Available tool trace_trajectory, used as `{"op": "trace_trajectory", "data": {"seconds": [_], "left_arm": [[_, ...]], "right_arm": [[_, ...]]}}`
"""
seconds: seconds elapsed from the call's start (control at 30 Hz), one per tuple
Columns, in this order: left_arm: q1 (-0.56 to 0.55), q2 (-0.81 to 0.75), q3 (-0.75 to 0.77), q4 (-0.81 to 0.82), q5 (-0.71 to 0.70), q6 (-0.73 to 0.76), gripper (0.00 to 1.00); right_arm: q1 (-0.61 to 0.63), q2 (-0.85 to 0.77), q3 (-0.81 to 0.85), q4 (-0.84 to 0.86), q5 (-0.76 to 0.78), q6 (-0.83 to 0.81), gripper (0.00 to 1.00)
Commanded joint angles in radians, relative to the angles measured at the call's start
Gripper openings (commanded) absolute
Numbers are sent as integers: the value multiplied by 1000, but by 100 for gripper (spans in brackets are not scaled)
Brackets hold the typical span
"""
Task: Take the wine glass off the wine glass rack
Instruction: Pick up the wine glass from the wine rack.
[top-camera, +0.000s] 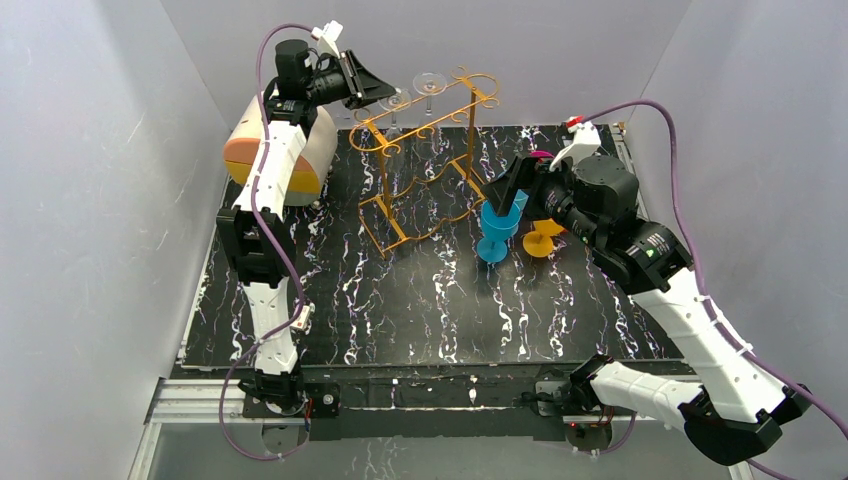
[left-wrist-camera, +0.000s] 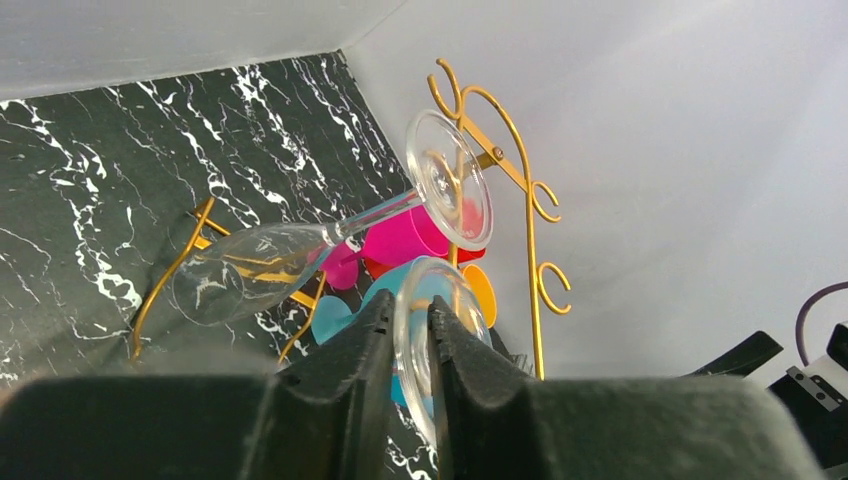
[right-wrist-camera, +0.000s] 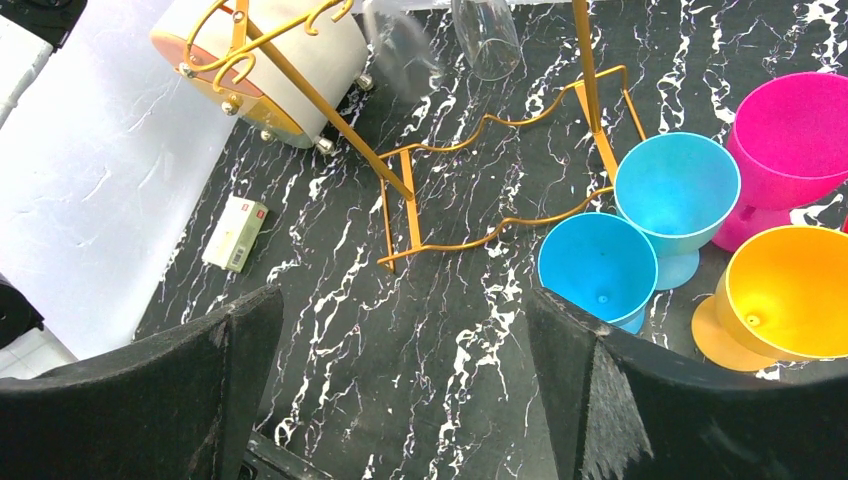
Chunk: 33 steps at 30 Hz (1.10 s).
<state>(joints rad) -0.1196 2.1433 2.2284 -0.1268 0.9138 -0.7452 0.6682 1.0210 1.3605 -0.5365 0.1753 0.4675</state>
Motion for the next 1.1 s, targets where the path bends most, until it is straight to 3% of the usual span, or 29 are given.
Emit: {"op": "trace_trajectory", "data": {"seconds": [0.0, 0.17, 0.4, 0.6, 0.97, 1.07], "left_arm": [[8, -16, 42, 13, 14, 6, 11], [8, -14, 43, -13, 33, 25, 0], [10, -9, 71, -5, 5, 10, 0], [21, 7, 66, 202, -30, -193, 0], [28, 7, -3, 328, -99, -352, 0], [29, 7, 0, 304, -119, -332, 0]], "right_arm": [[0, -10, 10, 15, -6, -1, 99], [0, -7, 7, 10, -13, -1, 99], [0, -2, 1, 13, -13, -3, 99], [1, 1, 2, 13, -6, -3, 99], [-1, -4, -23, 35, -21, 8, 99], [0, 3, -40, 49, -45, 23, 99]]}}
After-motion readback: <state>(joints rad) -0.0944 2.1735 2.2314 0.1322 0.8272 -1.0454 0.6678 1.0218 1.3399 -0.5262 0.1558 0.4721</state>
